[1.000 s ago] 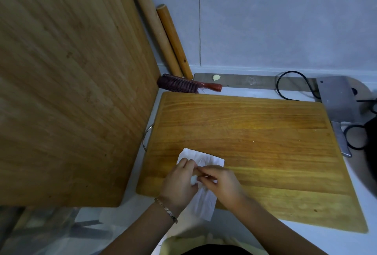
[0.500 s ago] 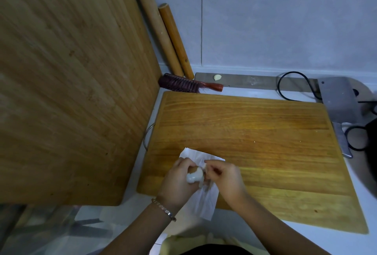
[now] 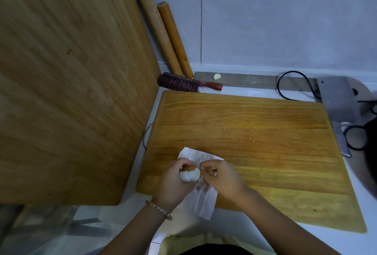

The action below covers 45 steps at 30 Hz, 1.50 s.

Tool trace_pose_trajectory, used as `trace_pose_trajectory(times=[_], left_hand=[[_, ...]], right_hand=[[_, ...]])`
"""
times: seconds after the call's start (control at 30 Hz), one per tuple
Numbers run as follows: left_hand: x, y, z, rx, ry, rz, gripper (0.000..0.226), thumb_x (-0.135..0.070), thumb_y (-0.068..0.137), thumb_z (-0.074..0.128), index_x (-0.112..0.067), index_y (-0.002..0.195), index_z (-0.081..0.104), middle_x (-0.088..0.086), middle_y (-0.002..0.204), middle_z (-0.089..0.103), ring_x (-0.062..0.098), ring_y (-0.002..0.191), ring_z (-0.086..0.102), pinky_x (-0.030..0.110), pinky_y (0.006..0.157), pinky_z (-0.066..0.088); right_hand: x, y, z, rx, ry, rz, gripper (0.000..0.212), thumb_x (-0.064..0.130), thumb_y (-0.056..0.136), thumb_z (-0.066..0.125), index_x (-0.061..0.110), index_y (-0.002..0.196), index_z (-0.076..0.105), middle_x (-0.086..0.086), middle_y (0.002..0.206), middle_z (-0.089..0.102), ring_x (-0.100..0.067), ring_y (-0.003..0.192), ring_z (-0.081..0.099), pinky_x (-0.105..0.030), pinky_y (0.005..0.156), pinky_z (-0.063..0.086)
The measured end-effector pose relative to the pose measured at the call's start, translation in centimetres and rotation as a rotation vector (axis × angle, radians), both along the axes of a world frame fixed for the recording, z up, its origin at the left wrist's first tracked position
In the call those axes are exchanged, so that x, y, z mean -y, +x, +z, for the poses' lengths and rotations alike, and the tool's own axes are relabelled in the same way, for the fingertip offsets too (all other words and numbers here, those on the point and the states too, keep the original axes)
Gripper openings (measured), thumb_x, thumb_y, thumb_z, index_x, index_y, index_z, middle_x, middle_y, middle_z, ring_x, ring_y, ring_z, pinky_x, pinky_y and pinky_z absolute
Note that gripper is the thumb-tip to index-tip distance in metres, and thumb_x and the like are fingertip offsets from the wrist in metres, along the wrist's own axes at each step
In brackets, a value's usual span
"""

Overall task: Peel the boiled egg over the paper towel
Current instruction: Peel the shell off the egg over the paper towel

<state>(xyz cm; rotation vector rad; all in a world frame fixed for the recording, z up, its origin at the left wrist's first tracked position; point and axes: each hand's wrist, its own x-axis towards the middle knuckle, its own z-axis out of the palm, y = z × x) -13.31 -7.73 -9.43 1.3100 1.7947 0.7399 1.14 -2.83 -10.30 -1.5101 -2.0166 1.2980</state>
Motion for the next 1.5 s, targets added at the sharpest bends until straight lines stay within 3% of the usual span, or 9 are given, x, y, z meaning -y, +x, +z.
trace_pose_trajectory(times=[0.2, 0.53, 0.67, 0.83, 0.93, 1.07, 1.23, 1.37, 1.5], left_hand=[[-0.3, 0.2, 0.2, 0.142, -0.009, -0.042, 0.048, -0.010, 0.062, 0.079, -0.040, 0.086, 0.050, -0.017, 0.091, 0.058, 0.001, 0.085, 0.058, 0.004, 0.067, 0.046], [-0.5, 0.0, 0.6, 0.242, -0.095, 0.046, 0.042, -0.013, 0.055, 0.085, -0.022, 0.092, 0.067, -0.017, 0.083, 0.066, 0.001, 0.080, 0.063, 0.012, 0.067, 0.049], [-0.6, 0.0, 1.0, 0.270, -0.089, 0.024, 0.032, -0.010, 0.059, 0.083, -0.034, 0.075, 0.067, -0.014, 0.075, 0.070, -0.001, 0.071, 0.065, 0.013, 0.064, 0.053], [-0.6, 0.2, 1.4, 0.318, -0.113, 0.007, 0.032, -0.007, 0.060, 0.081, -0.033, 0.074, 0.068, -0.014, 0.075, 0.071, 0.001, 0.072, 0.067, 0.014, 0.062, 0.054], [-0.6, 0.2, 1.4, 0.348, -0.124, 0.035, 0.033, -0.004, 0.061, 0.080, -0.028, 0.080, 0.068, -0.010, 0.082, 0.070, 0.006, 0.078, 0.066, 0.015, 0.063, 0.054], [-0.5, -0.3, 1.4, 0.414, -0.159, 0.092, 0.037, -0.001, 0.064, 0.078, -0.026, 0.088, 0.064, 0.002, 0.098, 0.067, 0.015, 0.089, 0.064, 0.018, 0.066, 0.055], [-0.3, -0.6, 1.4, 0.348, -0.182, 0.134, 0.039, -0.006, 0.066, 0.077, -0.032, 0.089, 0.059, -0.008, 0.096, 0.063, 0.010, 0.090, 0.060, 0.011, 0.057, 0.051], [-0.3, -0.5, 1.3, 0.250, -0.178, 0.132, 0.044, -0.009, 0.066, 0.078, -0.029, 0.096, 0.053, -0.018, 0.089, 0.054, 0.003, 0.081, 0.054, 0.005, 0.047, 0.044], [-0.4, -0.3, 1.2, 0.221, -0.147, 0.103, 0.040, -0.008, 0.063, 0.079, -0.022, 0.094, 0.057, -0.010, 0.086, 0.059, 0.004, 0.078, 0.057, 0.008, 0.052, 0.046]], right_hand=[[-0.3, -0.1, 1.4, -0.215, -0.090, 0.037, 0.026, 0.015, 0.077, 0.070, 0.024, 0.102, 0.068, 0.007, 0.095, 0.071, 0.000, 0.083, 0.063, -0.005, 0.075, 0.046], [0.7, 0.8, 1.3, -0.206, 0.198, 0.100, 0.023, 0.011, 0.079, 0.068, 0.013, 0.102, 0.067, -0.004, 0.101, 0.071, -0.006, 0.085, 0.061, 0.000, 0.075, 0.041], [1.2, 0.7, 1.2, -0.117, 0.298, 0.150, 0.023, 0.012, 0.084, 0.062, 0.012, 0.107, 0.065, -0.007, 0.105, 0.071, -0.018, 0.091, 0.066, -0.023, 0.077, 0.053], [1.5, 0.6, 1.5, 0.030, 0.586, 0.206, 0.013, 0.009, 0.071, 0.064, 0.006, 0.082, 0.071, -0.008, 0.073, 0.075, -0.020, 0.061, 0.070, -0.025, 0.043, 0.055], [1.2, 0.6, 1.4, -0.010, 0.502, 0.104, 0.009, 0.006, 0.074, 0.059, 0.005, 0.068, 0.066, -0.011, 0.062, 0.070, -0.020, 0.055, 0.064, -0.026, 0.045, 0.051], [0.3, 0.8, 1.5, -0.238, 0.048, -0.199, 0.022, 0.001, 0.086, 0.053, 0.006, 0.068, 0.064, -0.015, 0.062, 0.066, -0.017, 0.057, 0.063, -0.028, 0.057, 0.053], [-0.1, 0.8, 1.0, 0.093, -0.077, 0.070, 0.035, 0.003, 0.089, 0.044, 0.018, 0.062, 0.060, -0.004, 0.067, 0.058, -0.014, 0.059, 0.054, -0.017, 0.052, 0.037], [0.0, 0.5, 0.7, 0.219, 0.101, 0.231, 0.024, 0.013, 0.093, 0.041, 0.010, 0.098, 0.064, -0.007, 0.109, 0.062, -0.022, 0.099, 0.058, -0.027, 0.082, 0.044], [0.2, 0.2, 1.7, -0.105, 0.117, 0.101, 0.011, 0.012, 0.085, 0.059, 0.013, 0.088, 0.070, -0.002, 0.093, 0.070, -0.001, 0.083, 0.059, -0.007, 0.073, 0.041]])
